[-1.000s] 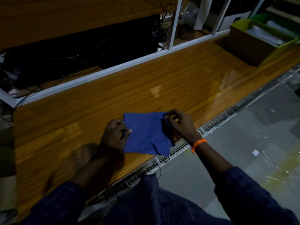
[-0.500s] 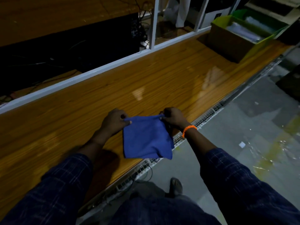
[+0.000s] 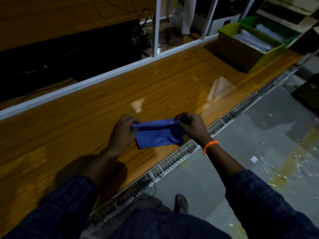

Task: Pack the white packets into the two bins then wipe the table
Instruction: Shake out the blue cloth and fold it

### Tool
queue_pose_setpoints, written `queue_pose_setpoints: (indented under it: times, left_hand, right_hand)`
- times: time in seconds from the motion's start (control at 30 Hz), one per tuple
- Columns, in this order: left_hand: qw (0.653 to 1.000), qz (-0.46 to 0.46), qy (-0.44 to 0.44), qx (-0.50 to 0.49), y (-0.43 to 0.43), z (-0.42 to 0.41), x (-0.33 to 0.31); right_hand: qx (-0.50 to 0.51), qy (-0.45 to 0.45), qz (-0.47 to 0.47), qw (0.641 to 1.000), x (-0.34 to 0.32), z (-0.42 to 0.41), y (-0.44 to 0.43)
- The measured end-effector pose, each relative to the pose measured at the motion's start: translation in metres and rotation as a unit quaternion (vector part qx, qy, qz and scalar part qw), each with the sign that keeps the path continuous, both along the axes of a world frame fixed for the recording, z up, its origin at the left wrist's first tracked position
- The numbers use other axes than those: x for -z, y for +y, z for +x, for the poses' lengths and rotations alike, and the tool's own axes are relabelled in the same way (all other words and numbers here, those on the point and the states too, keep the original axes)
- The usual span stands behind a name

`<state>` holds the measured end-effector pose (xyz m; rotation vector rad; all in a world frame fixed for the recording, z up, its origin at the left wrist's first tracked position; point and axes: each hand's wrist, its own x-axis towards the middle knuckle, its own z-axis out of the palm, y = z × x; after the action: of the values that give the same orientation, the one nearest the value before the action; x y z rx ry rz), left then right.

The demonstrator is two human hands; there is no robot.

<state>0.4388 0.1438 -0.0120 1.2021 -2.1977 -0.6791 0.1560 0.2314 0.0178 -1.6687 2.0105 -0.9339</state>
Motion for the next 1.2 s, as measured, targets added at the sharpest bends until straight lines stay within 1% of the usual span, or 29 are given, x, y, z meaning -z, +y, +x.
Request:
queue_pose_setpoints:
  times: [0.03,0.17,0.2,0.23,0.3,0.4,0.47,0.53,0.6,0.63,0.67,0.7,0.77,0.83,0.9,0.97,1.0,1.03,1.07,1.1,1.13,1.2]
  left_hand:
    - [1.0,-0.004,-0.009,0.016,0.007,0.004,0.006]
    - [0.998,0.016,-0.019,0.052,0.033,0.017,0.027]
    - [0.998,0.016,-0.021,0.053,0.04,0.02,0.032]
    - [0.998,0.015,-0.027,0.056,0.047,0.022,0.036]
    - [0.996,0.015,-0.056,0.063,0.055,0.023,0.041]
    - [0.994,0.011,-0.087,0.064,0.054,0.021,0.039]
    - [0.997,-0.022,-0.055,0.044,0.052,0.018,0.035]
    - [0.999,-0.05,-0.008,0.005,0.053,0.013,0.032]
    - [0.998,-0.05,0.02,-0.033,0.052,0.006,0.028]
    - [0.998,-0.034,0.023,-0.043,0.049,0.002,0.028]
    - [0.999,-0.009,0.014,-0.042,0.046,-0.002,0.027]
    - [0.999,0.019,-0.009,-0.029,0.042,-0.006,0.026]
    - [0.993,0.077,-0.087,0.015,0.035,-0.01,0.022]
    - [0.974,0.141,-0.173,0.048,0.034,-0.009,0.017]
    - [0.959,0.177,-0.205,0.084,0.045,0.005,0.005]
    - [0.955,0.171,-0.21,0.116,0.06,0.03,-0.005]
    - [0.959,0.176,-0.195,0.11,0.072,0.047,-0.012]
    - [0.964,0.194,-0.154,0.095,0.089,0.064,-0.018]
    - [0.967,0.225,-0.095,0.072,0.107,0.081,-0.024]
    - [0.963,0.267,-0.024,0.039,0.13,0.096,-0.032]
    - [0.949,0.312,0.05,-0.009,0.154,0.109,-0.036]
    - [0.897,0.38,0.201,-0.105,0.209,0.127,-0.036]
  right_hand:
    - [-0.013,0.006,-0.004,1.0,0.005,0.002,0.01]
    - [-0.009,-0.036,0.022,0.999,0.026,0.004,0.042]
    - [-0.019,-0.025,0.011,0.999,0.032,0.004,0.047]
    - [-0.042,0.005,0.003,0.999,0.035,0.003,0.051]
    - [-0.094,0.038,0.002,0.995,0.037,0.003,0.055]
    - [-0.127,0.035,0.033,0.991,0.021,0.005,0.05]
    - [-0.088,0.016,0.027,0.996,0.014,0.009,0.042]
    - [0.003,-0.01,0.035,0.999,0.015,0.01,0.029]
    - [0.058,-0.036,0.133,0.989,0.017,0.012,0.016]
    - [0.054,-0.027,0.173,0.983,0.019,0.015,0.01]
    - [0.041,-0.014,0.197,0.979,0.022,0.018,0.004]
    - [0.03,-0.02,0.209,0.977,0.022,0.023,0.001]
    - [0.023,-0.077,0.206,0.975,0.019,0.035,0.002]
    - [0.005,-0.167,0.199,0.966,0.014,0.046,0.013]
    - [-0.052,-0.238,0.201,0.949,0.004,0.054,0.03]
    - [-0.119,-0.271,0.213,0.931,-0.007,0.065,0.046]
    - [-0.142,-0.284,0.213,0.924,-0.012,0.073,0.051]
    - [-0.16,-0.295,0.212,0.917,-0.014,0.081,0.056]
    - [-0.172,-0.306,0.207,0.913,-0.015,0.09,0.061]
    - [-0.181,-0.312,0.203,0.91,-0.015,0.1,0.066]
    - [-0.187,-0.325,0.198,0.906,-0.015,0.112,0.071]
    - [-0.18,-0.355,0.196,0.896,-0.009,0.135,0.086]
